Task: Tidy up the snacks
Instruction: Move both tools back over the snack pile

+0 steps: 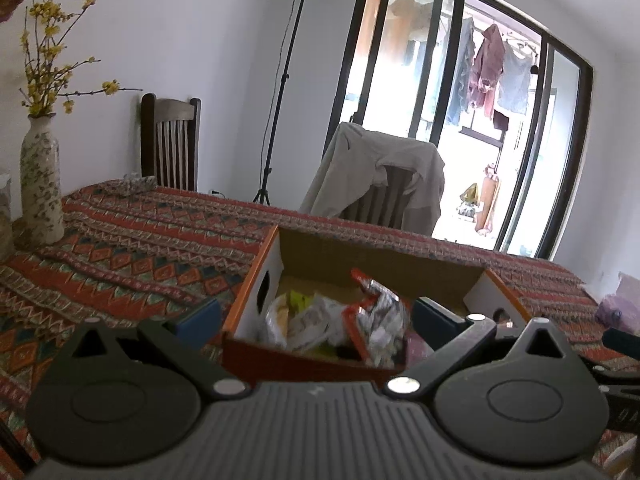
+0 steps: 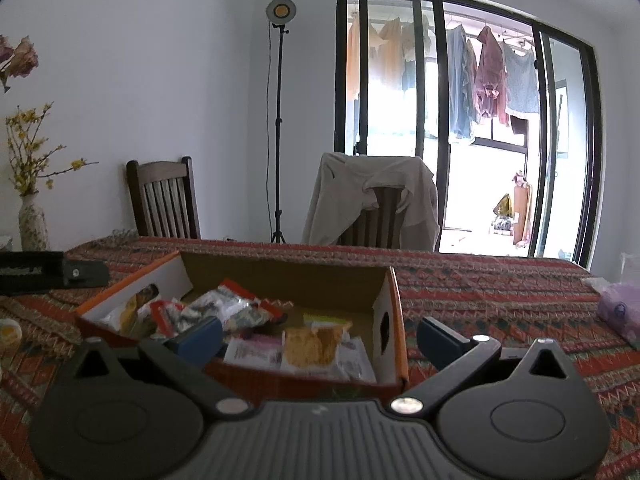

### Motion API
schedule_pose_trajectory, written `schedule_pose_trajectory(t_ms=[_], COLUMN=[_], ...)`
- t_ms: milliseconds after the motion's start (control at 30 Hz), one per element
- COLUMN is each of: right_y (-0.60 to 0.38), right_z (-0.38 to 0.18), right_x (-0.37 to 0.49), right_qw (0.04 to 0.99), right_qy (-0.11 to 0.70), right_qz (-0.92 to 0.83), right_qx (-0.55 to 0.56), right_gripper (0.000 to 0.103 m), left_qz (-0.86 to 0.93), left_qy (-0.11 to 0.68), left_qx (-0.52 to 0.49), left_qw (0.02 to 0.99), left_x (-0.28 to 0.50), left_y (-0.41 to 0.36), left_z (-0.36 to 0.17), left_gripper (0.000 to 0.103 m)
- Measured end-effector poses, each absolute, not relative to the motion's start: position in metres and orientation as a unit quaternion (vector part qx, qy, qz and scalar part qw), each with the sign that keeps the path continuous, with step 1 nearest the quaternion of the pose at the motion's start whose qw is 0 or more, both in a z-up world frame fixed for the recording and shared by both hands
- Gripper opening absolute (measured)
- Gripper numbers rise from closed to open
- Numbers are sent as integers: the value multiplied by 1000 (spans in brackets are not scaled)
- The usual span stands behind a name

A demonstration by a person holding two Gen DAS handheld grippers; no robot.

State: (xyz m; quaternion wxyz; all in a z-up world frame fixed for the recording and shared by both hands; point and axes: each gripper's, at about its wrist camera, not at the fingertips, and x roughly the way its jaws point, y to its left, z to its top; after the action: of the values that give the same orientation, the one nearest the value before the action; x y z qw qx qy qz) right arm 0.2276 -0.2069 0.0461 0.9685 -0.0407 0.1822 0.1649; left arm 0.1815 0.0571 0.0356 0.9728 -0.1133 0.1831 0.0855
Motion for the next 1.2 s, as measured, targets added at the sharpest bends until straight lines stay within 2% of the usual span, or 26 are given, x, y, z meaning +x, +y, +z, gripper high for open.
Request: schedule_pose_trajectory(t_ms=[600, 767, 1100, 1200], right_y=[-214, -205, -190, -189], right_z=[6, -6, -17, -15], right_x=[163, 157, 160, 162], right_qw=[948, 942, 940, 940], right_qy=[251, 271, 287, 284], right_qz=[191, 194, 179, 183], right_qx=[-31, -36, -38, -35], right_gripper=[103, 103, 103, 99], left_qz=[80, 96, 97, 96], left_qy=[226, 241, 207, 205], left_qx=[-70, -84, -68, -59], left_qw=[968, 962, 971, 972], left_x=[112, 109, 99, 99], left_y=[58, 65, 59, 56], left_z=[-13, -33, -32, -32], left_gripper=[103, 103, 103, 103])
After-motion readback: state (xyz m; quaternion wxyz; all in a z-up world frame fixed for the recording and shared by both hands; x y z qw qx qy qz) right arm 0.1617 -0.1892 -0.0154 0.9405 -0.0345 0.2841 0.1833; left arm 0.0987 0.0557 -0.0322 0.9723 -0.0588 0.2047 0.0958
